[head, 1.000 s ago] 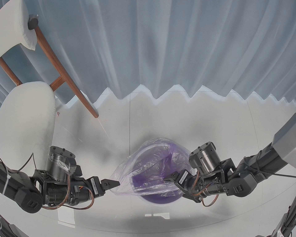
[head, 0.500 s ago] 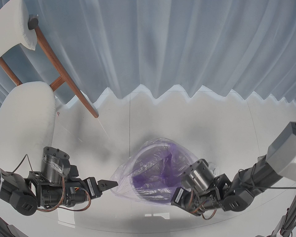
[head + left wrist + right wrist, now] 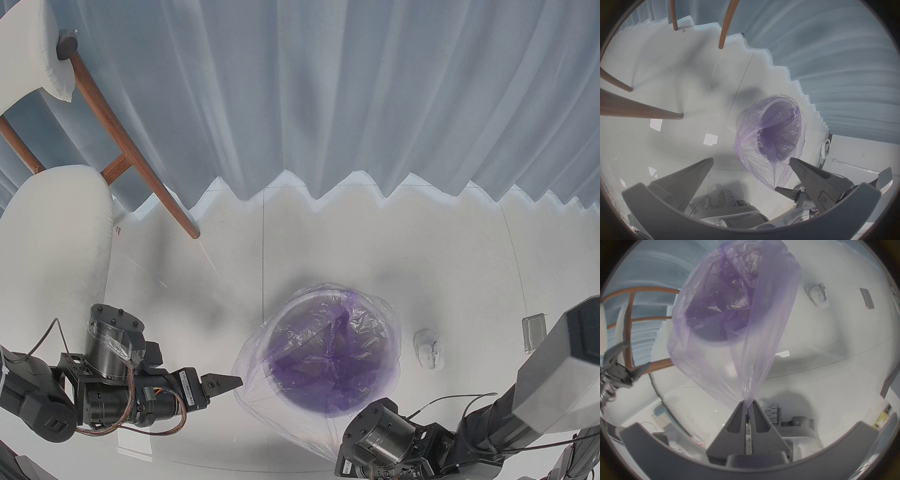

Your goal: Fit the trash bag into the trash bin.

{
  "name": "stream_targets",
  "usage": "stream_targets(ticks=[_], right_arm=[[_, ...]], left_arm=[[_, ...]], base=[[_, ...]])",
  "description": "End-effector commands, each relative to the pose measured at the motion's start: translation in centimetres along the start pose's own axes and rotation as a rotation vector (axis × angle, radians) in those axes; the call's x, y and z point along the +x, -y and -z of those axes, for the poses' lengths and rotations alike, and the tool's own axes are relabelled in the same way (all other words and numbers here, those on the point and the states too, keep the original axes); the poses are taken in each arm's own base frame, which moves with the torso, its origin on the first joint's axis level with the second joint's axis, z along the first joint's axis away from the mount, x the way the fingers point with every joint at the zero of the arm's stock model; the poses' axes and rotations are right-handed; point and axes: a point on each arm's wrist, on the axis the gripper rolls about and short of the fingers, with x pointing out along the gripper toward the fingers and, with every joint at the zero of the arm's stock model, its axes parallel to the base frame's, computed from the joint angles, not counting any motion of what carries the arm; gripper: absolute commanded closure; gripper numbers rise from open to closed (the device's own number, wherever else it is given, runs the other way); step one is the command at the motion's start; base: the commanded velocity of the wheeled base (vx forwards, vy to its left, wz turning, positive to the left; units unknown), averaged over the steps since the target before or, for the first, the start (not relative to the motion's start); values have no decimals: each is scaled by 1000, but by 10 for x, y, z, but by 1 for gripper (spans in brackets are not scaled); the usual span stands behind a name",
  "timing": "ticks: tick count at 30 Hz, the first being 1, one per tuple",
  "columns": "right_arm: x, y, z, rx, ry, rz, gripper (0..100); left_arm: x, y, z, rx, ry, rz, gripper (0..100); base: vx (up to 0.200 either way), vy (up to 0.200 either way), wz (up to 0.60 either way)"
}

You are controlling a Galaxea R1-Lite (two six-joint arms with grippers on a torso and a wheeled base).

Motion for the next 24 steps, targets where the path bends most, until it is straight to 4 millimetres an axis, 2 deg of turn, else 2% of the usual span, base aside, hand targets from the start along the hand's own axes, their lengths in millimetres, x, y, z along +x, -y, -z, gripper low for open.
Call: stream_targets(ticks=[1, 10, 11, 15, 19, 23, 24], right_arm=[[28, 23, 18, -87, -16, 133, 100], [44, 25, 10, -91, 19, 108, 100], [44, 26, 10, -96, 16, 112, 0], [39, 20, 7, -85, 46, 83, 0], [-1, 11, 1, -66, 108, -24, 0], [-39, 21, -4, -40, 130, -106, 0], [-39, 21, -4, -40, 130, -106, 0]], left_arm=[[-1, -2, 3, 2, -9, -6, 0], [2, -1, 4, 9, -15, -5, 0], [2, 0, 4, 11, -17, -3, 0], [6, 0, 5, 16, -27, -8, 0], [12, 1, 3, 47, -32, -19, 0], [21, 5, -2, 54, -33, -27, 0], [21, 5, -2, 54, -33, -27, 0]], base=[[0, 0, 0], [0, 0, 0], [0, 0, 0], [0, 0, 0], [0, 0, 0], [0, 0, 0], [0, 0, 0]])
